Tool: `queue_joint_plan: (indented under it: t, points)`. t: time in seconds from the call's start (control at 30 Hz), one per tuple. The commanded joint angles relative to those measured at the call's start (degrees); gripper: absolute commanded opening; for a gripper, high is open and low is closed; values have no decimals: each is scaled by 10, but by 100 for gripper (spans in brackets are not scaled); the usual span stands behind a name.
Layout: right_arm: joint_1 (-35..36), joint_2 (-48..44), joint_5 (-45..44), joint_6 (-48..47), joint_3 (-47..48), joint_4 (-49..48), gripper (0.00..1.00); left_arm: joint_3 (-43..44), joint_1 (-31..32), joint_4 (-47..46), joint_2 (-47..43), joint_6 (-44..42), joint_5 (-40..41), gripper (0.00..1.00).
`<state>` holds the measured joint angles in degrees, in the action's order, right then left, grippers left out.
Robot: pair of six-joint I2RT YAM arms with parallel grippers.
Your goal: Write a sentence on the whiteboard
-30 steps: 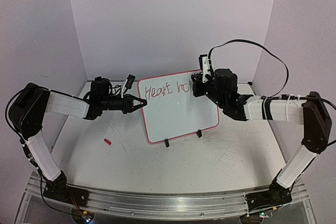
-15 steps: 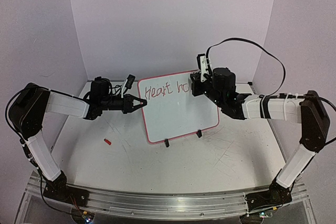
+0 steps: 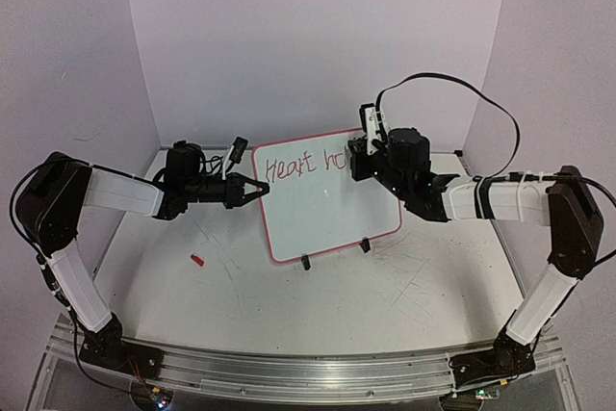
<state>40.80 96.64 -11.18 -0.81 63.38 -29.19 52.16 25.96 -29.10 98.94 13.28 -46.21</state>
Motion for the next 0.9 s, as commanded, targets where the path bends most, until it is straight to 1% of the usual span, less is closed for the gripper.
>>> queue_joint_plan:
  t: [0.0,0.4,0.6,0.7,0.87]
  points:
    - [-2,-15,-10,25,-20,-2,0,11,-6,24,-7,-82,85,0]
    - [-1,-29,-9,47,-58,5,0,10,-6,25,-10,-82,86,0]
    - [-1,-42,-39,36,-53,5,0,10,-6,25,-9,-81,86,0]
    - [-1,-58,-23,27,-53,-6,0,10,-6,26,-9,-81,86,0]
    - [-2,-77,-7,37,-52,-9,0,10,-6,27,-11,-82,87,0]
